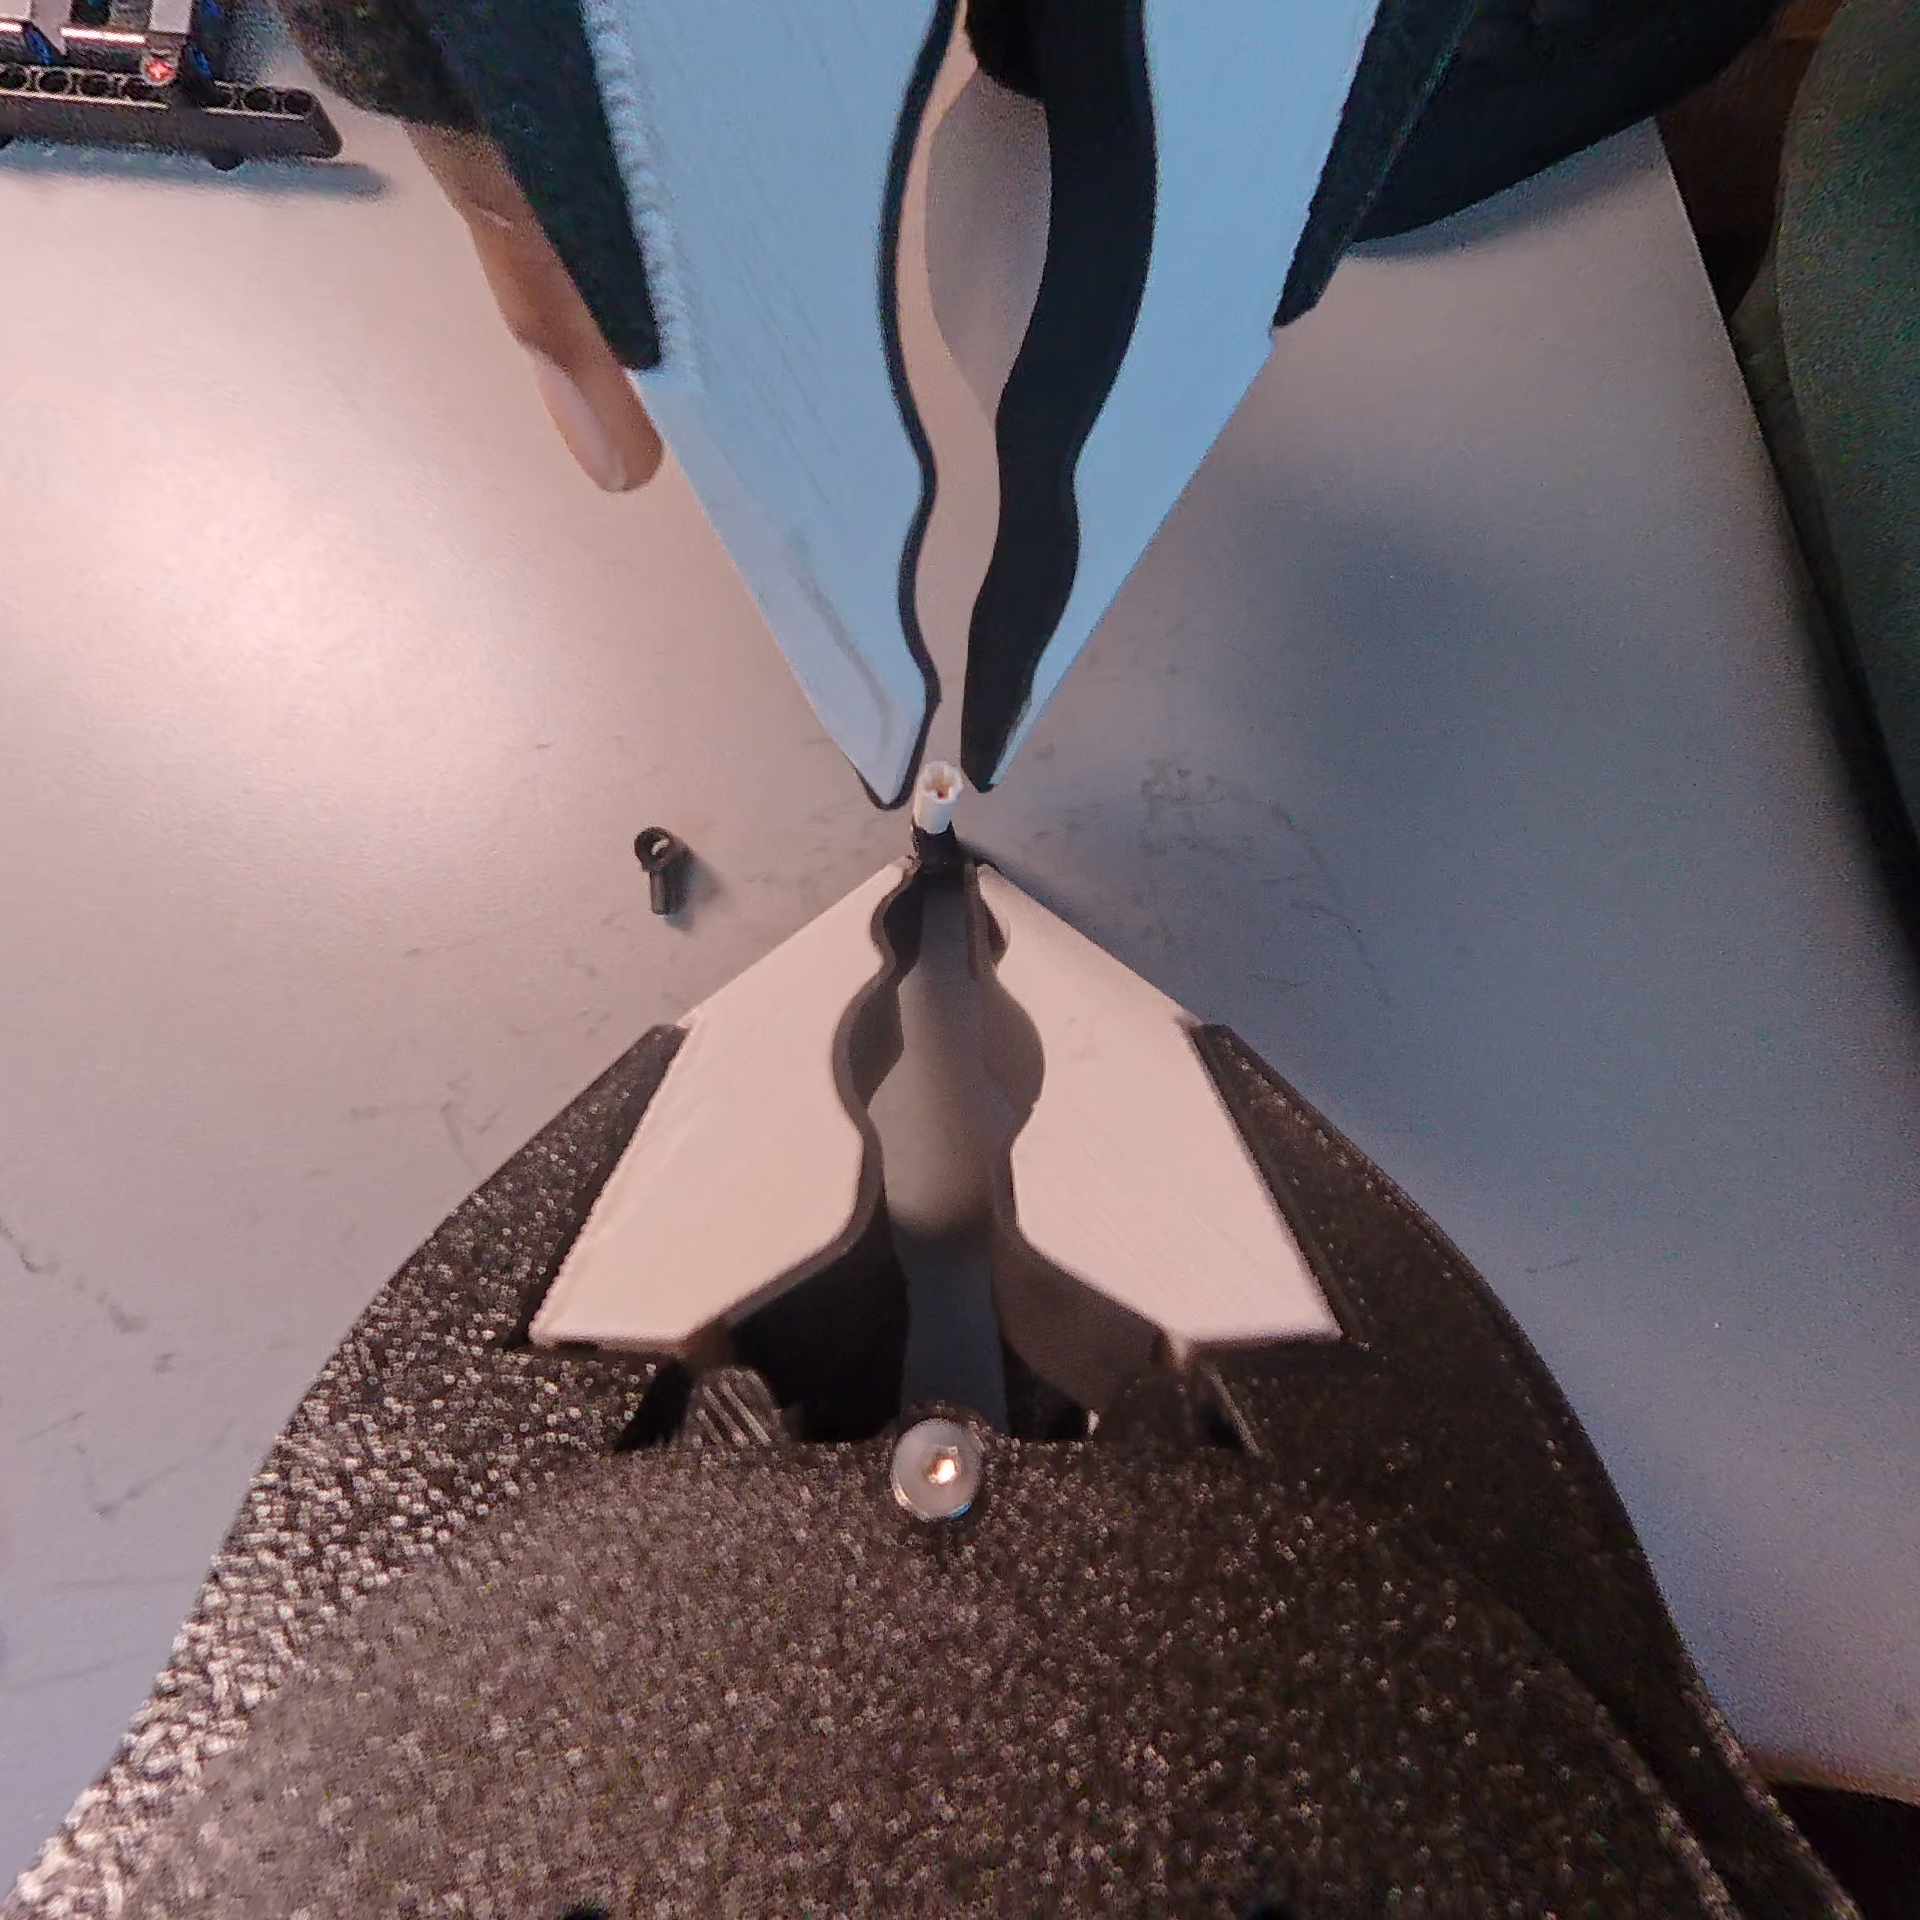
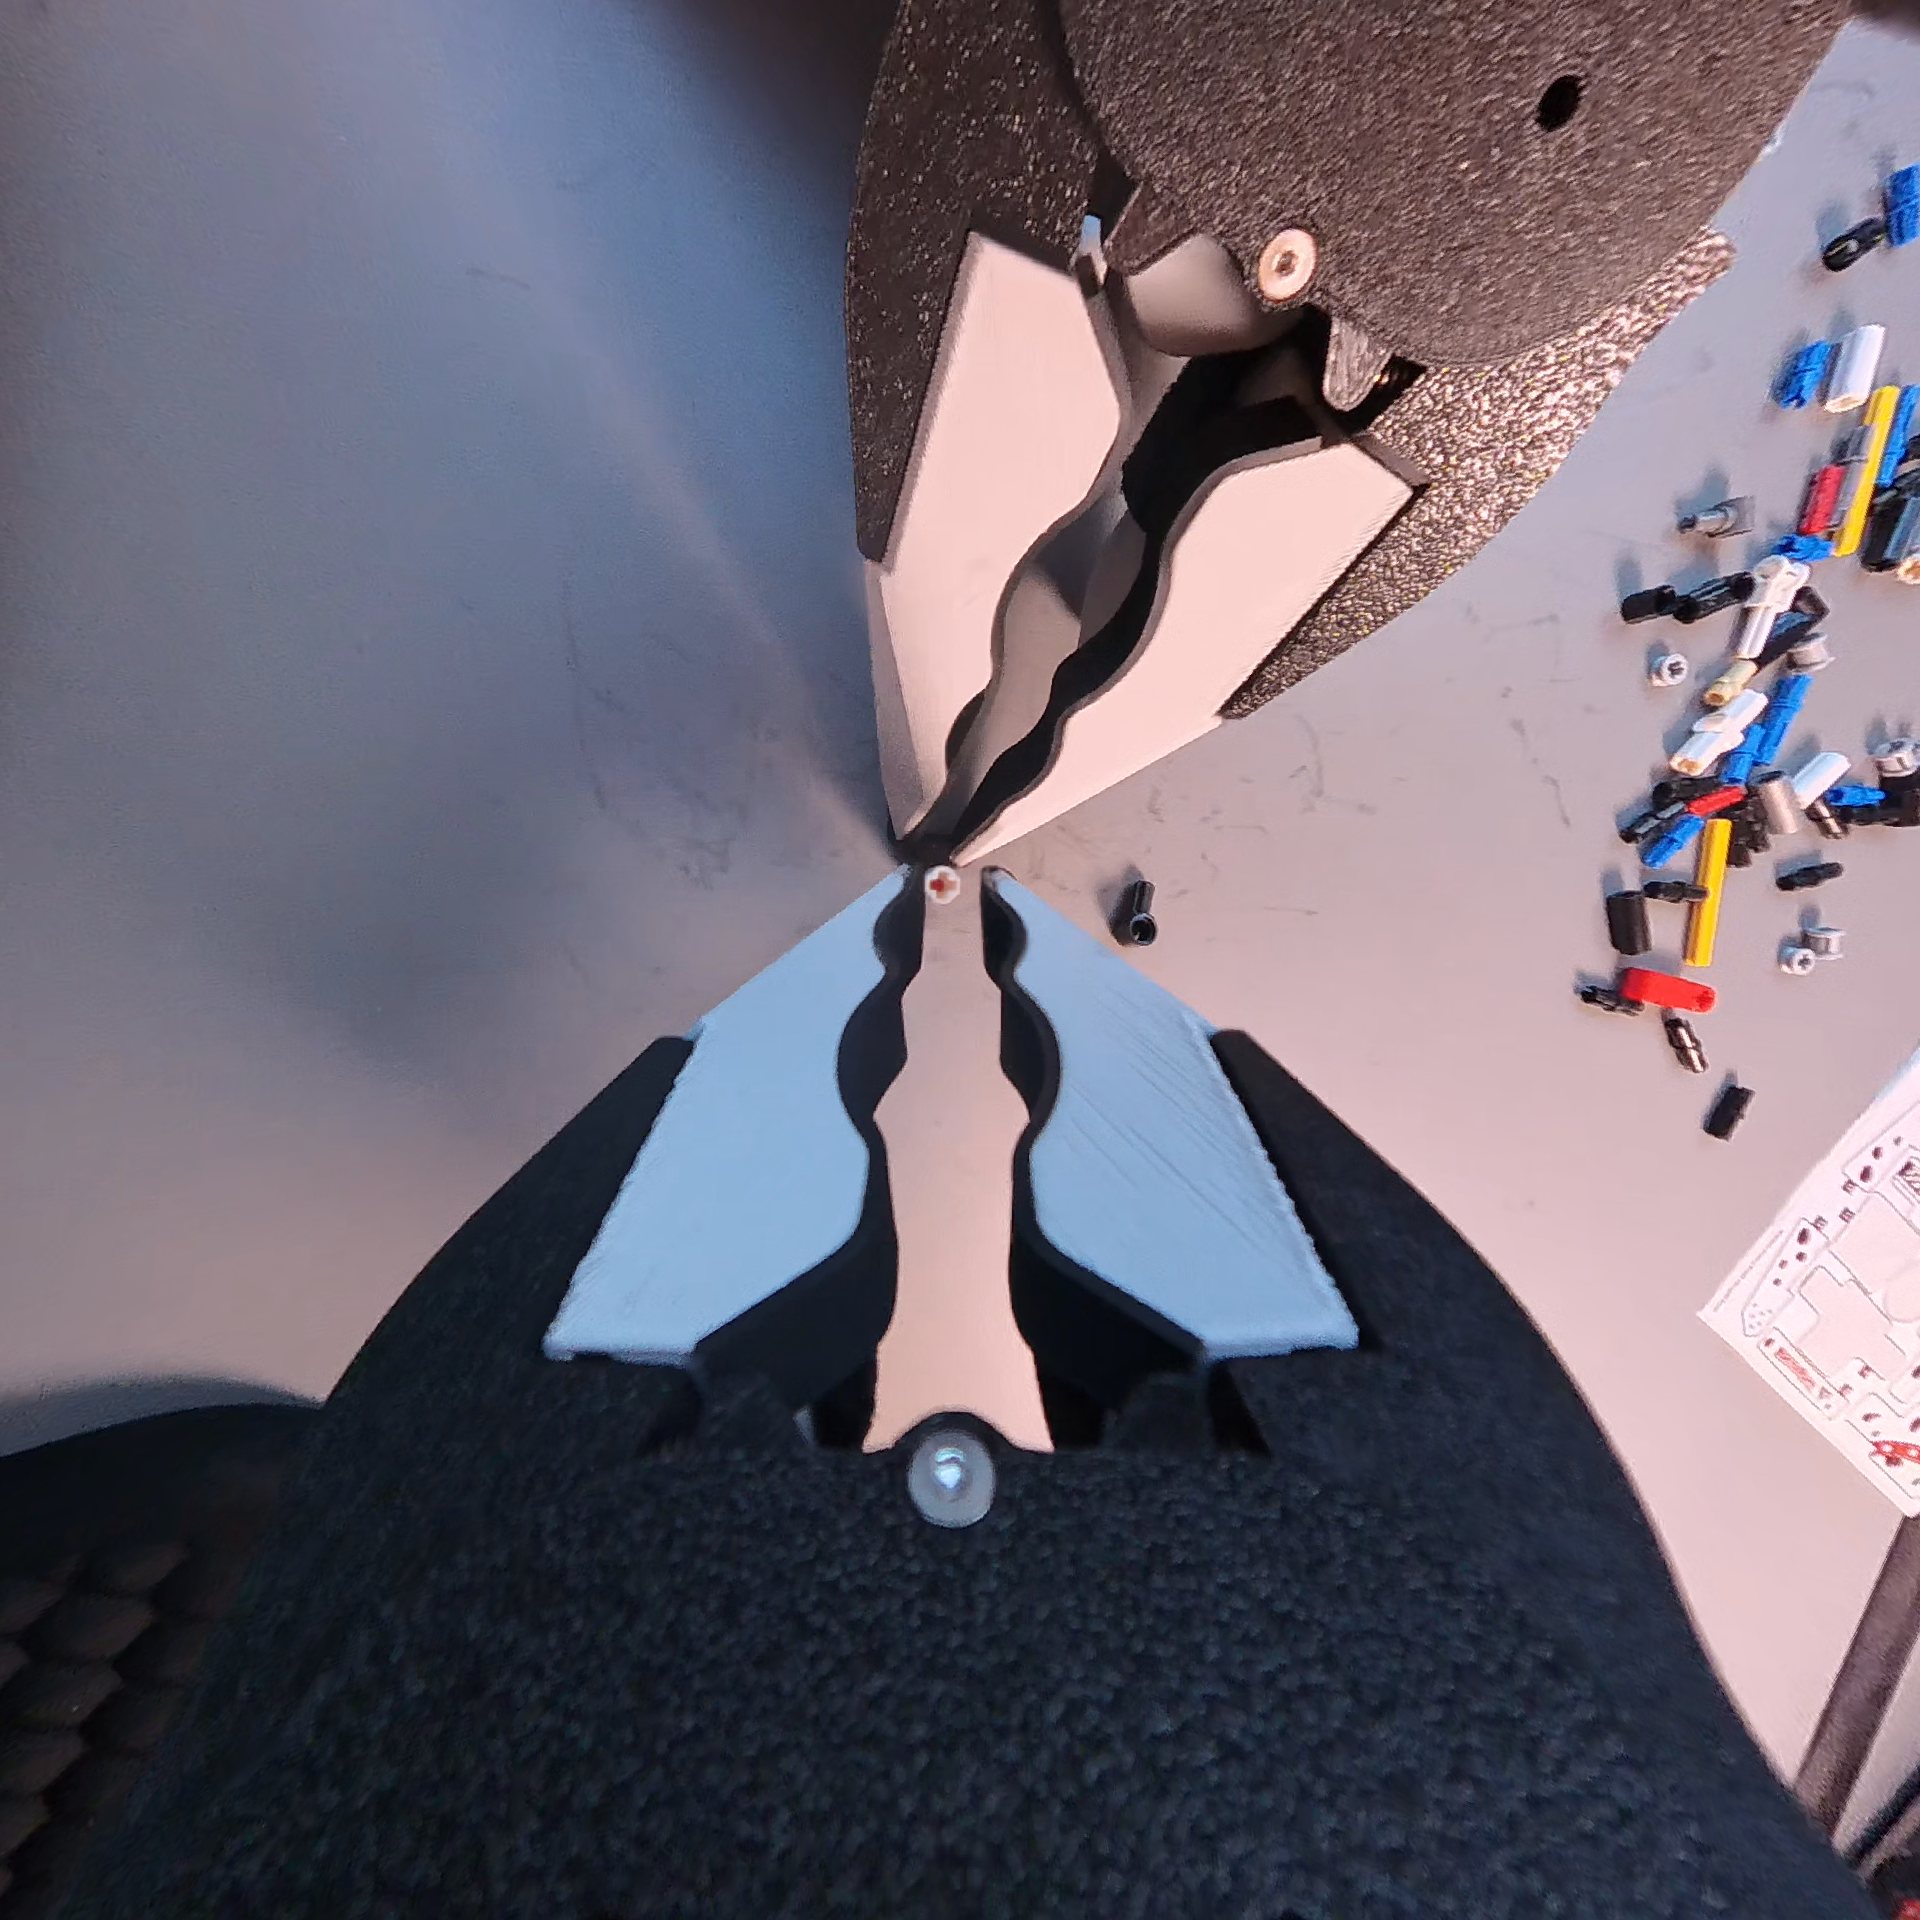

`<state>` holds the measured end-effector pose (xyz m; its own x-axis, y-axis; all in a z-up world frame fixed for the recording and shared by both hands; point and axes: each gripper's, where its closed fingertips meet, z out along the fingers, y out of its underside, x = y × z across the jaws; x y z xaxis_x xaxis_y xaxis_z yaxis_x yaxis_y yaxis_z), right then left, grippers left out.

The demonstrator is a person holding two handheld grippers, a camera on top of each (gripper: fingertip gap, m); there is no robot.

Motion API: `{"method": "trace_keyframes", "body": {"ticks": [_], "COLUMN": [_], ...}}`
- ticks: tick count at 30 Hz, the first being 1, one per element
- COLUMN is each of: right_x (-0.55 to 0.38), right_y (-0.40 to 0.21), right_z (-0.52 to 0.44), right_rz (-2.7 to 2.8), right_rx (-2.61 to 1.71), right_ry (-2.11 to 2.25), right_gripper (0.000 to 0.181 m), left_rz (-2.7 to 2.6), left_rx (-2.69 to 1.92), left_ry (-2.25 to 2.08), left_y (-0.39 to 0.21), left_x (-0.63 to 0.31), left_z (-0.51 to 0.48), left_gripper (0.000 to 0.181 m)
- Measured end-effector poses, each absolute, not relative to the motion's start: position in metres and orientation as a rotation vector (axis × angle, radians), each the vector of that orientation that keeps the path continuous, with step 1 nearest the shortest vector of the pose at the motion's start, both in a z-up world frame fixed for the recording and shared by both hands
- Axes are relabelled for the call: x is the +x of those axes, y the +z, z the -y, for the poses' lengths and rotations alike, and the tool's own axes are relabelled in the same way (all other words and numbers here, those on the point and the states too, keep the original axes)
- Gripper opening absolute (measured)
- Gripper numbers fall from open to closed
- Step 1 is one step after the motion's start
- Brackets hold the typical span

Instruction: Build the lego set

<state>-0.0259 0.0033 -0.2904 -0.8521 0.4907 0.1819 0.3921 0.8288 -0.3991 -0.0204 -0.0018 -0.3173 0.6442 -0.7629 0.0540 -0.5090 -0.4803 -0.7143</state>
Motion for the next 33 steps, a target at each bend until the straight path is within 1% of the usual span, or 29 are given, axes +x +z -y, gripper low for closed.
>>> {"method": "trace_keyframes", "body": {"ticks": [4,20,30,31,32,33], "right_x": [-0.024,-0.022,-0.025,-0.024,-0.024,-0.026], "right_y": [-0.294,-0.3,-0.298,-0.297,-0.293,-0.286], "right_z": [-0.003,-0.008,-0.005,-0.006,-0.005,-0.005], "right_rz": [2.773,2.892,2.824,2.798,2.77,2.729], "right_rx": [-0.668,-0.681,-0.683,-0.685,-0.728,-0.807], "right_ry": [0.492,0.376,0.477,0.509,0.586,0.705], "right_gripper": [0.006,0.005,0.006,0.008,0.018,0.022], "left_rz": [-0.983,-0.933,-0.925,-0.928,-0.931,-0.932], "left_rx": [-2.185,-2.196,-2.201,-2.2,-2.198,-2.198], "left_ry": [-0.486,-0.479,-0.497,-0.491,-0.485,-0.484], "left_y": [-0.317,-0.317,-0.317,-0.317,-0.317,-0.317], "left_x": [-0.02,-0.02,-0.02,-0.02,-0.02,-0.02], "left_z": [0.002,0.001,0.001,0.001,0.001,0.002], "left_gripper": [0.007,0.008,0.008,0.008,0.008,0.008]}}
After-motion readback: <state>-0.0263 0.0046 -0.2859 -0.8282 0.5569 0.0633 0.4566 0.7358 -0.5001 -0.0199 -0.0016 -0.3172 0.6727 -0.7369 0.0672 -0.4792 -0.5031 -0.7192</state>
